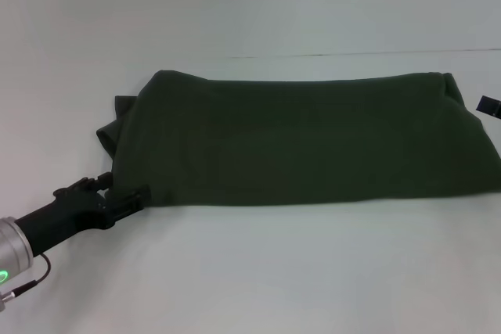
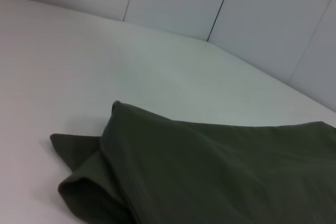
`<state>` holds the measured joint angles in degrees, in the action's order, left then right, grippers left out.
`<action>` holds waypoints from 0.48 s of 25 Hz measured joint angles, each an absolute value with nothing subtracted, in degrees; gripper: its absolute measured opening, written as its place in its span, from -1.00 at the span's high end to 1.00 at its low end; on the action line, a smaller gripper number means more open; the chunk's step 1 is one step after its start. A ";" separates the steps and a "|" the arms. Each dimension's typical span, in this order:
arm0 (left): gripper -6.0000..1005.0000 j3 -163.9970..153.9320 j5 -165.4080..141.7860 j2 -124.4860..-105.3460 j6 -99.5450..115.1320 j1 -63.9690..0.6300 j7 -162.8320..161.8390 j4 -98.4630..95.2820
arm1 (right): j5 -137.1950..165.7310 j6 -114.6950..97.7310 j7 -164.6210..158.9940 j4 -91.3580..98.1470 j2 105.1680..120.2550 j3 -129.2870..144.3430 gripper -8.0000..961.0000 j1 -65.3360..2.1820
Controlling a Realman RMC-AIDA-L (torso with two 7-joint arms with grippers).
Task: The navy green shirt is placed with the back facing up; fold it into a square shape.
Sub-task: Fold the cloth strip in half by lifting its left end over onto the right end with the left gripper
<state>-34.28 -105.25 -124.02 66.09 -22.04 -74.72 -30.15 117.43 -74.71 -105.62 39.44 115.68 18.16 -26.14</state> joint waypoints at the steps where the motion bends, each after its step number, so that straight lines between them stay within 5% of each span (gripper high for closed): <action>1: -0.69 -34.35 -105.25 -124.02 66.09 -22.04 -74.75 -30.15 | 117.43 -74.56 -105.55 39.40 115.67 18.15 -0.56 -26.08; 12: -0.68 -34.30 -105.29 -123.94 65.91 -21.77 -76.84 -30.70 | 117.42 -73.87 -105.11 39.26 115.69 18.27 -0.56 -25.70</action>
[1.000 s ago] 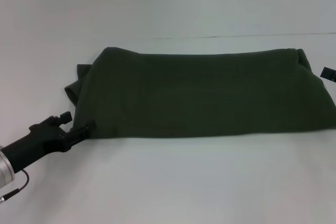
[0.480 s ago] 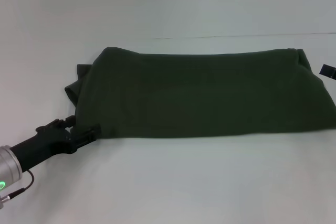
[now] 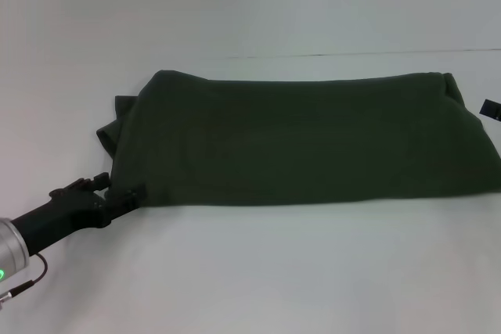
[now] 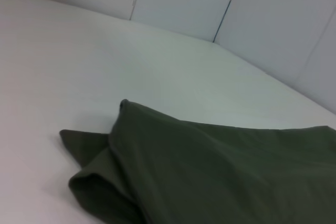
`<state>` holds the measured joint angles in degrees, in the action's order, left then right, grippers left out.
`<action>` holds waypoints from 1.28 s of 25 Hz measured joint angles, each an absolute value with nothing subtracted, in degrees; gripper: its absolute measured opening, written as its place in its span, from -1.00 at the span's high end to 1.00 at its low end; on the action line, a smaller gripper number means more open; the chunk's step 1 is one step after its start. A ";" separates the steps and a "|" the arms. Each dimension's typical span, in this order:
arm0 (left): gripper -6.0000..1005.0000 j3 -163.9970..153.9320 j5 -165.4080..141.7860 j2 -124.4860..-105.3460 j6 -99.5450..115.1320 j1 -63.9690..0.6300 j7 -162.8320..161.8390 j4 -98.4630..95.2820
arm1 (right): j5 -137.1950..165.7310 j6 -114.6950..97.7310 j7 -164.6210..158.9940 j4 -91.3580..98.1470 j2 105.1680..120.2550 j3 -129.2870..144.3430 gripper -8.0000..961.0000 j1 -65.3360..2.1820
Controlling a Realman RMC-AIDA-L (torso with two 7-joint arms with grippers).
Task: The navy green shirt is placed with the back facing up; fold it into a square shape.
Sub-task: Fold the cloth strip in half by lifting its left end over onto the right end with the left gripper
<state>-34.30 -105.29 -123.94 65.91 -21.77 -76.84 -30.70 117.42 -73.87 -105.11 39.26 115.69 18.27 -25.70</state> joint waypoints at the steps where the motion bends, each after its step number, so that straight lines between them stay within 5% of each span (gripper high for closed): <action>1: -0.68 -34.22 -105.29 -123.94 65.61 -21.71 -76.94 -30.72 | 117.42 -73.85 -105.11 39.23 115.69 18.28 -0.56 -25.68; 19: -0.67 -34.70 -108.48 -123.87 65.30 -21.67 -78.22 -31.57 | 117.41 -73.99 -105.18 38.40 115.65 18.25 -0.56 -25.66; 32: 0.09 -35.50 -108.92 -123.94 64.57 -22.26 -78.49 -32.65 | 117.42 -74.23 -105.39 38.44 115.62 18.18 -0.36 -25.21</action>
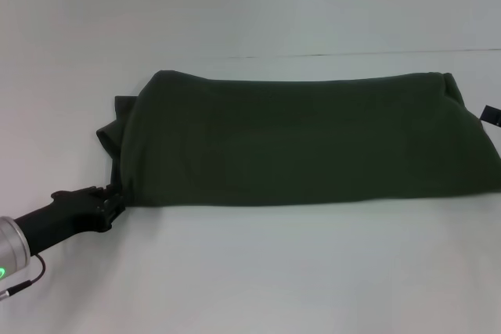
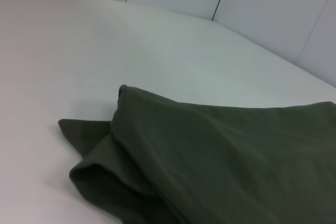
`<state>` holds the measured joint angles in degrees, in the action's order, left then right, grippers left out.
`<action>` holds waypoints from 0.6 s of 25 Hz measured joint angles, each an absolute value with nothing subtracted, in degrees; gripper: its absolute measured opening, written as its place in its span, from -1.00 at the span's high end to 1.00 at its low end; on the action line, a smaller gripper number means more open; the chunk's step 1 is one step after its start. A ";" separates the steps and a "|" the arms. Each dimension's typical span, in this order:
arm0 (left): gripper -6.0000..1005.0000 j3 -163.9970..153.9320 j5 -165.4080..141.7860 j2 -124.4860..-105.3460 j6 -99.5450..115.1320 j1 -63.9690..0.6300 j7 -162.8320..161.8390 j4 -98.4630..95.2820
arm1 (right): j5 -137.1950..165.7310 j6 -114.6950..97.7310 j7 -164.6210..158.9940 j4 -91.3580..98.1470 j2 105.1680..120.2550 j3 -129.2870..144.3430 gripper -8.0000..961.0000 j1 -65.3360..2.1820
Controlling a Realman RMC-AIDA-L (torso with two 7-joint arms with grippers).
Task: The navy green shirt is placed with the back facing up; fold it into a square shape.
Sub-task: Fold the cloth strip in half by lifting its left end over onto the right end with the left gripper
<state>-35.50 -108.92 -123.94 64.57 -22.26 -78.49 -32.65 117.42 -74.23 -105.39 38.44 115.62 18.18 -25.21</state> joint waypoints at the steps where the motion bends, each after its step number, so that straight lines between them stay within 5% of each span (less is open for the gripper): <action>1: 0.14 -35.50 -108.92 -123.95 64.56 -22.27 -78.49 -32.80 | 117.45 -74.23 -105.52 38.46 115.56 18.24 -0.33 -25.10; 11: 1.00 -35.49 -108.95 -124.09 64.50 -22.50 -79.17 -34.38 | 121.62 -74.30 -109.84 38.25 113.55 17.83 -0.33 -23.53; 15: 0.99 -35.52 -108.98 -124.10 64.50 -22.53 -79.19 -34.38 | 121.29 -74.36 -109.86 38.38 113.60 17.75 -0.33 -22.90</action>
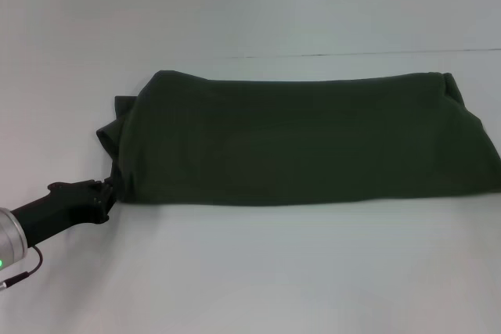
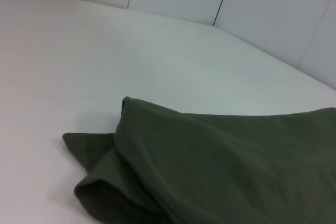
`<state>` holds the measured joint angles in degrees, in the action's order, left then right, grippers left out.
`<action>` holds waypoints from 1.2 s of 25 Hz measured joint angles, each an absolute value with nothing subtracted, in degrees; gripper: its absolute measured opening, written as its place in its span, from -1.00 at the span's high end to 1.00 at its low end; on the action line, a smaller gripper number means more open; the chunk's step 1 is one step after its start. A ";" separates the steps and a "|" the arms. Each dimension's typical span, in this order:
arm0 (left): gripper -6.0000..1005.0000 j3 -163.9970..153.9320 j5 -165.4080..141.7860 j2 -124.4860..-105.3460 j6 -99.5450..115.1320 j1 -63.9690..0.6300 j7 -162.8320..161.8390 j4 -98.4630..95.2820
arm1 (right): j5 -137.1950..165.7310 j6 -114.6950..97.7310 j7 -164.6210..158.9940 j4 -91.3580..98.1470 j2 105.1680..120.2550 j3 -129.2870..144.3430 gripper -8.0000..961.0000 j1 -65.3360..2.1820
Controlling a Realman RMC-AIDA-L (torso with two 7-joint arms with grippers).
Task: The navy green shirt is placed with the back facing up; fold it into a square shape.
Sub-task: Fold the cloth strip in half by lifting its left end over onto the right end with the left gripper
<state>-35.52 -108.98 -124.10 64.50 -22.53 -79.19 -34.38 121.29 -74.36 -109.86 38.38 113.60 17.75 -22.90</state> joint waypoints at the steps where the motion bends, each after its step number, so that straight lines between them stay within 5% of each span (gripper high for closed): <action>1: 0.99 -35.45 -108.97 -124.10 64.50 -22.53 -79.20 -34.38 | 121.29 -74.36 -109.86 38.39 113.63 17.75 -0.33 -22.87; 30: 0.99 -35.32 -108.57 -124.06 65.13 -21.19 -80.77 -37.35 | 128.06 -70.29 -115.83 37.17 112.75 18.42 -0.32 -24.34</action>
